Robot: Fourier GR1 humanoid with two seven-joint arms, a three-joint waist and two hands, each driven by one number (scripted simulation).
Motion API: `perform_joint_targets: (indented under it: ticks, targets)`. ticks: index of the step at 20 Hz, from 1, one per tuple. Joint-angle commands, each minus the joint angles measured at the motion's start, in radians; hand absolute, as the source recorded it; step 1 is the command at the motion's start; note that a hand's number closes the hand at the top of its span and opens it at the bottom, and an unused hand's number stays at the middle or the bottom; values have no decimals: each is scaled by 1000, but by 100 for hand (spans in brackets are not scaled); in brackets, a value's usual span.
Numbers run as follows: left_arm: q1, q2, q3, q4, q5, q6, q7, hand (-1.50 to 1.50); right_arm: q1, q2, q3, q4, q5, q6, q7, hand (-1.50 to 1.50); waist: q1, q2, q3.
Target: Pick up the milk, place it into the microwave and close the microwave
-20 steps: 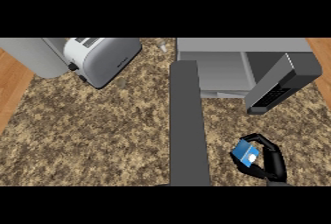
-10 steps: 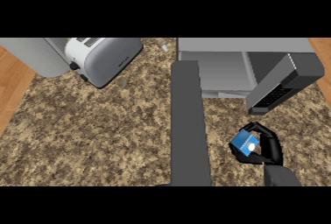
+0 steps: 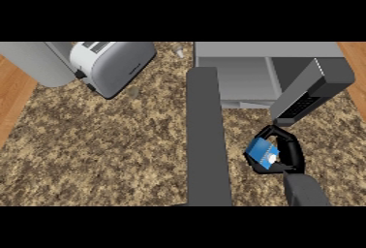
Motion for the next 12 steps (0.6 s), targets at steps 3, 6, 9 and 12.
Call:
perform_joint_targets:
  ticks: [3, 6, 9, 12]
  targets:
    - [4, 18, 30, -22, 55, 8, 49, -150, 8, 52, 50, -155, 22, -76, 132, 150, 3, 1, 0]
    - [-23, 18, 40, 60, 15, -25, -8, -150, -44, 66, 55, -204, 38, -136, 225, 150, 3, 1, 0]
    - [25, -2, 54, 63, 8, -93, -50, -150, -150, 60, 20, -135, 28, -157, 260, 150, 10, 2, 0]
    - [-81, 79, 68, 148, 38, -24, -1, -150, -240, 85, 44, -82, 91, -240, 292, 150, 11, 5, 1]
